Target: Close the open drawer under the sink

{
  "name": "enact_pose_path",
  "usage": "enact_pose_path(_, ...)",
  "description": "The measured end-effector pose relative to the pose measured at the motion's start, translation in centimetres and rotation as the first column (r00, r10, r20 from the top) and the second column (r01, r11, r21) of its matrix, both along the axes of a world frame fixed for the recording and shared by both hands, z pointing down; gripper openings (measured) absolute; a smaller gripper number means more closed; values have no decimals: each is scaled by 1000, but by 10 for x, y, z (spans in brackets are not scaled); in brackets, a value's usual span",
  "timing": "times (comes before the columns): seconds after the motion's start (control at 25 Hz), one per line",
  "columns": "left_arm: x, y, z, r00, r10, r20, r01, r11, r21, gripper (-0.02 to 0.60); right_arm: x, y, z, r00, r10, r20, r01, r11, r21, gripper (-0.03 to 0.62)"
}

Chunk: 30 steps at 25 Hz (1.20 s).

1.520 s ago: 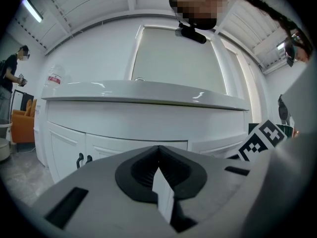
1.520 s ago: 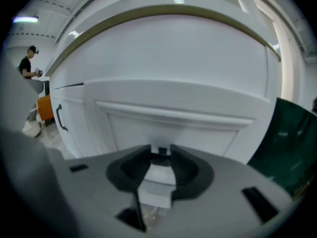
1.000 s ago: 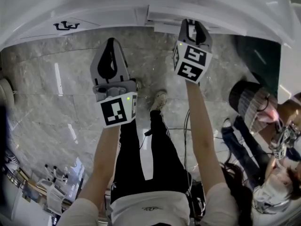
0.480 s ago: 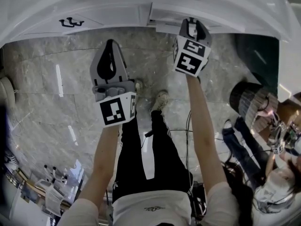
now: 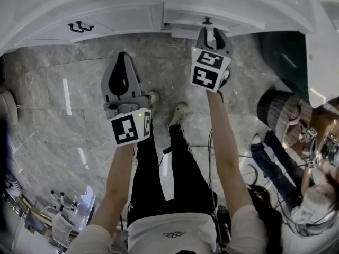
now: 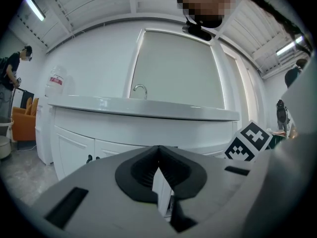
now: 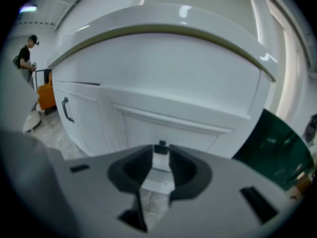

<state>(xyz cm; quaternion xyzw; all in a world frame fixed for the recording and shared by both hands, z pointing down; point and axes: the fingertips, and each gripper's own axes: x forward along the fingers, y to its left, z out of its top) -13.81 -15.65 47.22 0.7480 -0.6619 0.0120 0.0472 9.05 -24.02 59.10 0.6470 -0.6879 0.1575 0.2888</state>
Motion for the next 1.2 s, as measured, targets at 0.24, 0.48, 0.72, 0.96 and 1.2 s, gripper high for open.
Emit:
enact_pose_path(0.24,3,-2,-37,998,-38,-49,40,998,43,21,4,-1,-59,1000,19,2,-19,995,98,39)
enact_pose_path(0.48,9,2,-97,996,-52,-70,58,994,97,21,9,8,-139,1000,20,17,-23,984,175,29)
enact_pose_path(0.72,20,-6,-179,992,-56,-115,74,985,159,21,13,15,-244,997,-15,69,-3,967,256,29)
enact_pose_path(0.96,43,21,-258,993,-22,-113,43,982,184,21,10,55,-355,998,-66,19,54,921,386,29)
enact_pose_path(1.2,64,45,-330,994,1,-112,28,967,253,21,6,91,-457,991,-112,-74,135,821,554,29)
